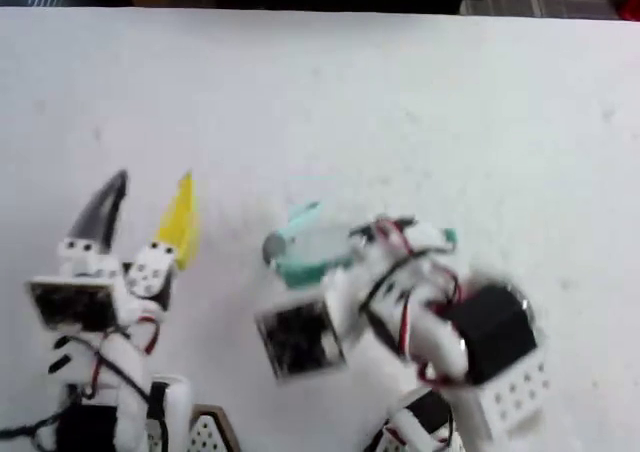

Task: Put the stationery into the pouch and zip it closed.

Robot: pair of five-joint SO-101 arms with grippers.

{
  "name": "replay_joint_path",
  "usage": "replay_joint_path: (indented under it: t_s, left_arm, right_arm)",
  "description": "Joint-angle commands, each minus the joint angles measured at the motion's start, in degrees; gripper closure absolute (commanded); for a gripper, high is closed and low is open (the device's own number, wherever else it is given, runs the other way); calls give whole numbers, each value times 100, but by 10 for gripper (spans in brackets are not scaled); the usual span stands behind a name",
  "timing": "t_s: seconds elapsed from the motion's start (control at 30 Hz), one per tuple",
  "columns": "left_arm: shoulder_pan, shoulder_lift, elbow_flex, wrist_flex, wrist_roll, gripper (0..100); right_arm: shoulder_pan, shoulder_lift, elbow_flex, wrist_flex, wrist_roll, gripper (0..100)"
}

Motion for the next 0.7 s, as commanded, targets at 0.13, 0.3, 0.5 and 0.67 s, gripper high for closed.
replay_joint_path:
  t_s: [0.13,0.3,0.5,0.67]
  left_arm:
    - [2325,40,1081,-624,62,805]
    - [2677,31,1073,97,-853,805]
    - [3073,22,369,1864,-2347,802]
    - [4022,22,-1345,3684,-3086,801]
  right_arm:
    - [-426,-1270,1108,110,114,981]
    - [277,-1499,1090,101,457,982]
    - [585,-1499,1099,84,492,981]
    - [602,-1499,1099,-110,343,981]
